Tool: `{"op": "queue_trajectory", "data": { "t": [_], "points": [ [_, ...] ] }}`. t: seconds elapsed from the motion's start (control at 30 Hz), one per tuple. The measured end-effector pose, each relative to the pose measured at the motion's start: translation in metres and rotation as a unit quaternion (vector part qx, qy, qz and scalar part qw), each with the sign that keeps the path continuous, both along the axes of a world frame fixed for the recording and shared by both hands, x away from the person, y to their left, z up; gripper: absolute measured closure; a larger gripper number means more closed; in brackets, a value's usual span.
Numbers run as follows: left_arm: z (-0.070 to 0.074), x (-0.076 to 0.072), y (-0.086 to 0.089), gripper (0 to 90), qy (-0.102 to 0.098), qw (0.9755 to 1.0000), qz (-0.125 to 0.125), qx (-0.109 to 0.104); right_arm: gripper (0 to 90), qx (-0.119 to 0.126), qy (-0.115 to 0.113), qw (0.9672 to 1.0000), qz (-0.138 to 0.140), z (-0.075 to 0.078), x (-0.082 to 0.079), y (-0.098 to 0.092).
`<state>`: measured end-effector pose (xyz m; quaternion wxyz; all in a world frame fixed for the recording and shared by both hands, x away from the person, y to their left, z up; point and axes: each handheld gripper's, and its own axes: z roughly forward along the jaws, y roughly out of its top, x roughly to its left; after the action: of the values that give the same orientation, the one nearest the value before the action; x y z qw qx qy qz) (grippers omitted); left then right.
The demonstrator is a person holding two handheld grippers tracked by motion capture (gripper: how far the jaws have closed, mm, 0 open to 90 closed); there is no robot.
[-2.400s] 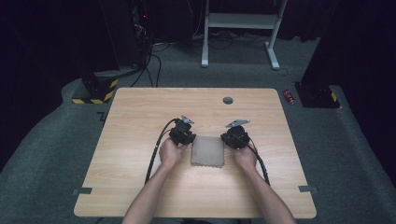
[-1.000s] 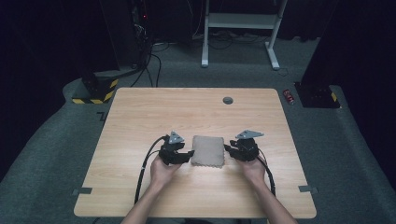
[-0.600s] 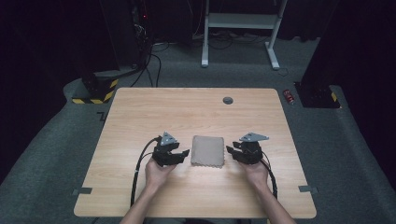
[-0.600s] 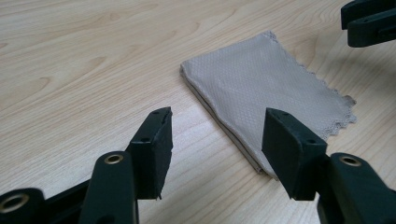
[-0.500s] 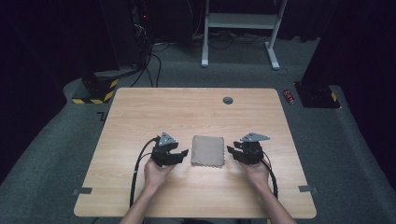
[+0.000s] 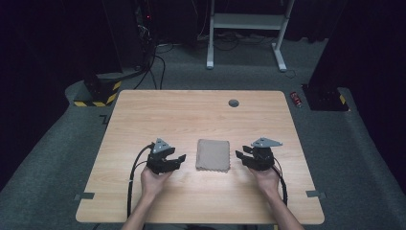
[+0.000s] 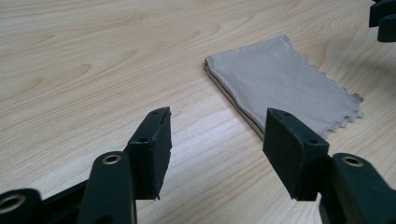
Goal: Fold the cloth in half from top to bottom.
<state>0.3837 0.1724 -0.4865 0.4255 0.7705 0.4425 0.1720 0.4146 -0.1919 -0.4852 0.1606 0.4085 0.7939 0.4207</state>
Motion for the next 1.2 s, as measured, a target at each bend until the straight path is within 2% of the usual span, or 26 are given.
{"op": "queue_trajectory", "data": {
  "t": [0.17, 0.4, 0.57, 0.87, 0.93, 1.03, 1.2],
  "points": [
    [-0.001, -0.004, 0.005, 42.2, -0.003, 1.0, 0.007, 0.001, 57.0, 0.005, -0.006, 1.0, -0.001, 0.002, -0.004, -0.004],
    [0.0, -0.009, 0.013, 42.3, -0.007, 0.9997, 0.015, -0.018, 57.0, 0.013, -0.008, 0.9999, -0.005, 0.003, -0.01, -0.01],
    [0.0, -0.013, 0.017, 42.3, -0.008, 0.9996, 0.019, -0.018, 57.0, 0.018, -0.013, 0.9997, -0.01, 0.003, -0.015, -0.017],
    [-0.002, -0.017, 0.025, 42.2, -0.008, 0.9988, 0.033, -0.035, 57.0, 0.029, -0.018, 0.9993, -0.017, 0.005, -0.02, -0.026],
    [-0.002, -0.019, 0.026, 42.2, -0.01, 0.9988, 0.035, -0.033, 57.0, 0.029, -0.017, 0.9993, -0.018, 0.005, -0.022, -0.027],
    [-0.003, -0.024, 0.028, 42.0, -0.009, 0.9992, 0.034, -0.017, 57.0, 0.03, -0.018, 0.9993, -0.017, 0.003, -0.025, -0.03],
    [-0.006, -0.029, 0.034, 41.9, -0.007, 0.9989, 0.041, -0.02, 57.0, 0.032, -0.017, 0.9991, -0.021, 0.001, -0.031, -0.036]
  ]
}}
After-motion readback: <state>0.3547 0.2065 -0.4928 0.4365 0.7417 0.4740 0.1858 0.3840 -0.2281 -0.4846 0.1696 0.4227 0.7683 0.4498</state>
